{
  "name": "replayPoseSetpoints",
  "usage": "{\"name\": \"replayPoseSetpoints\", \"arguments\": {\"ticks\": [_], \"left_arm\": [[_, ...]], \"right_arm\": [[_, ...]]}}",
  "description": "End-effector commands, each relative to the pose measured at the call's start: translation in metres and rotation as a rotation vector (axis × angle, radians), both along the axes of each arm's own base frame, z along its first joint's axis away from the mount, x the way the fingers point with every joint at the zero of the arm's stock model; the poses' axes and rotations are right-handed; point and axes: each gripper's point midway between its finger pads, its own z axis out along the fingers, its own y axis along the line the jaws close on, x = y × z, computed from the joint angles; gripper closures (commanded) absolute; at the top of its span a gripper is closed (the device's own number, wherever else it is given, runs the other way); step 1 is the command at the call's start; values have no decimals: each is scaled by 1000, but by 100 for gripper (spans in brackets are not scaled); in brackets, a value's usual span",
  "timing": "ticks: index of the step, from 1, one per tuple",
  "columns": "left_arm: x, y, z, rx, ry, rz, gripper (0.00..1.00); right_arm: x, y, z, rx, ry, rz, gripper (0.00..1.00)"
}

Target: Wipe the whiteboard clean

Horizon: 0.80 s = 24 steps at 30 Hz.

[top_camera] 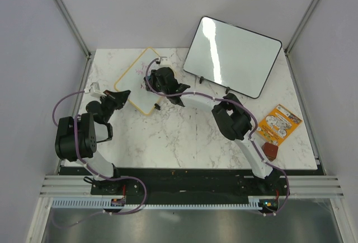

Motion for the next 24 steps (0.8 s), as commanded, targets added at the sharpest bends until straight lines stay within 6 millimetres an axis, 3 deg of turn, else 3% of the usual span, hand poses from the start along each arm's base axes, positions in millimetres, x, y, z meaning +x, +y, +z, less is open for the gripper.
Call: {"name": "replayPoseSetpoints", "arguments": {"ticks": [1, 7, 11, 17, 24], "left_arm": [[-16, -26, -14, 114, -20, -148, 98], [-16, -26, -14, 115, -25, -149, 98], [-16, -26, -13, 114, -27, -147, 98], [-17, -27, -13, 113, -28, -150, 98], [-18, -27, -13, 115, -32, -150, 98]], "right_arm": [[-104, 27, -125, -277, 218, 226, 100], [-135, 30, -142, -312, 240, 233, 100], [-139, 27, -153, -330, 249, 210, 100], [-96, -7, -148, -338, 259, 62, 100], [-33, -72, -139, -361, 285, -118, 100]]}}
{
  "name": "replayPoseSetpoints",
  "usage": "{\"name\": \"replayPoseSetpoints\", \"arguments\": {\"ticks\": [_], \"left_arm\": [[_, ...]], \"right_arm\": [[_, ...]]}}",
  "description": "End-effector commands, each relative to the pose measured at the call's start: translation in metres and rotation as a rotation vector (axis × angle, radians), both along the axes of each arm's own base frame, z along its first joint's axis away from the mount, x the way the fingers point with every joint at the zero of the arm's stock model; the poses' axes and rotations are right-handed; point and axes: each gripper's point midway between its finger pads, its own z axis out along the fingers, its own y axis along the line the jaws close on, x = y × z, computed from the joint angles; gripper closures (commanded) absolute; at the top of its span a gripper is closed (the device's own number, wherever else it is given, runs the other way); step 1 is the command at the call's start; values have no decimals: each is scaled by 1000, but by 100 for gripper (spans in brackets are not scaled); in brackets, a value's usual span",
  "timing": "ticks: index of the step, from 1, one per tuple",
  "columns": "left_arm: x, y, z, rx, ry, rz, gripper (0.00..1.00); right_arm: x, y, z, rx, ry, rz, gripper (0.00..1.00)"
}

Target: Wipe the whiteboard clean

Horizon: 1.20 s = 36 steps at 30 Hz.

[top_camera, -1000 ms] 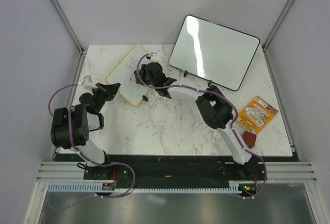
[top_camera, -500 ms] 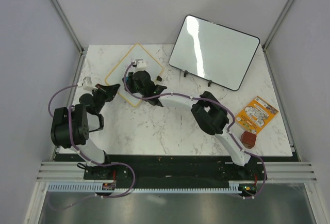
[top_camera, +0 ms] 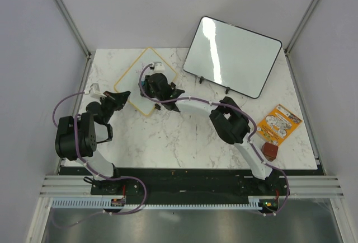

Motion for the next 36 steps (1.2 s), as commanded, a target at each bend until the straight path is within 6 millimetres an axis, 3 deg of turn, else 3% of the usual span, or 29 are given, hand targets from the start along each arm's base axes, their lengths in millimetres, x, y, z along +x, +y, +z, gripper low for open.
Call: {"name": "replayPoseSetpoints", "arguments": {"ticks": [1, 4, 8, 14, 18, 26, 28, 29, 31, 36], "left_arm": [[-16, -29, -7, 115, -44, -158, 98], [-16, -29, -7, 115, -42, -159, 98], [-16, -30, -6, 115, -45, -162, 98], [-16, -30, -7, 115, -44, -164, 98], [-16, -30, -6, 115, -48, -165, 98], [-17, -31, -6, 116, -52, -173, 98], [-17, -31, -5, 114, -54, -171, 98], [-17, -32, -5, 115, -55, -172, 98], [-17, -31, -5, 115, -58, -172, 98], [-17, -32, -4, 115, -61, -174, 98]], "right_arm": [[7, -107, -146, -361, 299, -134, 100], [18, -117, -153, -357, 317, -137, 100], [27, -89, -144, -319, 297, -38, 100], [-7, -42, -125, -343, 198, 93, 100], [-35, -13, -112, -260, 192, 199, 100], [-83, 23, -116, -227, 205, 346, 100], [-81, 25, -119, -225, 212, 324, 100], [-74, 16, -131, -261, 227, 280, 100], [-61, 10, -132, -265, 225, 231, 100], [-16, -30, -139, -274, 271, 65, 100]]}}
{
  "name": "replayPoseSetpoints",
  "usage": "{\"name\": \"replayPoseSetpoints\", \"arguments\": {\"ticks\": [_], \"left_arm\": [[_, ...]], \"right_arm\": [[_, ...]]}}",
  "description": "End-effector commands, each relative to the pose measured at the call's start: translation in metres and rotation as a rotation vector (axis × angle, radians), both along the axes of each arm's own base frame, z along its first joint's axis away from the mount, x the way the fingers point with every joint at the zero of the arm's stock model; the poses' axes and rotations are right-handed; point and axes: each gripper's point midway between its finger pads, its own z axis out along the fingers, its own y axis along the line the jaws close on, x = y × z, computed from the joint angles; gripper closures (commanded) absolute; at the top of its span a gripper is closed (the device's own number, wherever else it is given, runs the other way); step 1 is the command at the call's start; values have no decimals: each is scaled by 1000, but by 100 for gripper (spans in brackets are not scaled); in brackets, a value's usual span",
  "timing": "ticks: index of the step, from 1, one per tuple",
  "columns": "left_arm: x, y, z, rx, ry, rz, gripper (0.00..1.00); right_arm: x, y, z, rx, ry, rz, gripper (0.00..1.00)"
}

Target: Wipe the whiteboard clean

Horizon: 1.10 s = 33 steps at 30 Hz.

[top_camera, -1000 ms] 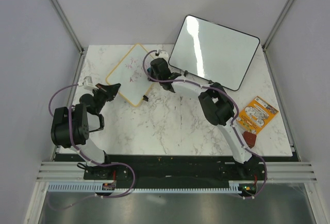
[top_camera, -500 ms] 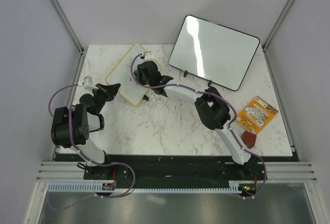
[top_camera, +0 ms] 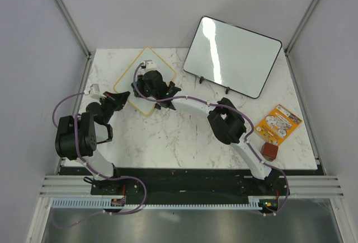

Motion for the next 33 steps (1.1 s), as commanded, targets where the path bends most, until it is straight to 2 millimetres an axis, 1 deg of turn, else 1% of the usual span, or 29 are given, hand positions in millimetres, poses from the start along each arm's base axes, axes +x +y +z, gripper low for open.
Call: {"name": "replayPoseSetpoints", "arguments": {"ticks": [1, 2, 5, 8, 9, 13, 14, 17, 18, 19, 23, 28, 30, 31, 33], "left_arm": [[-17, -34, -3, 102, -53, -183, 98], [-17, -33, -3, 102, -53, -180, 98], [-17, -34, -2, 103, -57, -181, 98], [-17, -34, -2, 103, -56, -183, 98], [-17, -34, -2, 103, -56, -183, 98], [-17, -34, -2, 103, -56, -184, 98], [-17, -34, -2, 103, -56, -184, 98], [-17, -34, -2, 103, -56, -187, 98], [-17, -34, -2, 104, -58, -187, 98], [-17, -34, -3, 102, -55, -186, 98], [-17, -34, -2, 103, -58, -187, 98], [-17, -34, -2, 103, -59, -187, 98], [-18, -35, -2, 103, -58, -189, 98], [-18, -35, -2, 103, -58, -189, 98], [-18, -35, -2, 103, -58, -189, 98]], "right_arm": [[-7, -58, -148, -264, 274, -94, 100], [5, -72, -150, -267, 291, -135, 100], [20, -93, -155, -275, 314, -188, 100], [23, -104, -162, -298, 323, -207, 100], [21, -104, -164, -302, 328, -195, 100], [11, -93, -169, -293, 345, -147, 100], [4, -87, -170, -295, 344, -126, 100], [-12, -70, -163, -290, 342, -61, 100], [-15, -68, -162, -293, 339, -51, 100], [-23, -61, -158, -292, 334, -22, 100], [-37, -51, -156, -287, 342, 24, 100], [-61, -39, -163, -296, 359, 88, 100], [-69, -39, -167, -308, 364, 99, 100], [-78, -34, -166, -298, 376, 126, 100], [-81, -34, -170, -303, 377, 125, 100]]}}
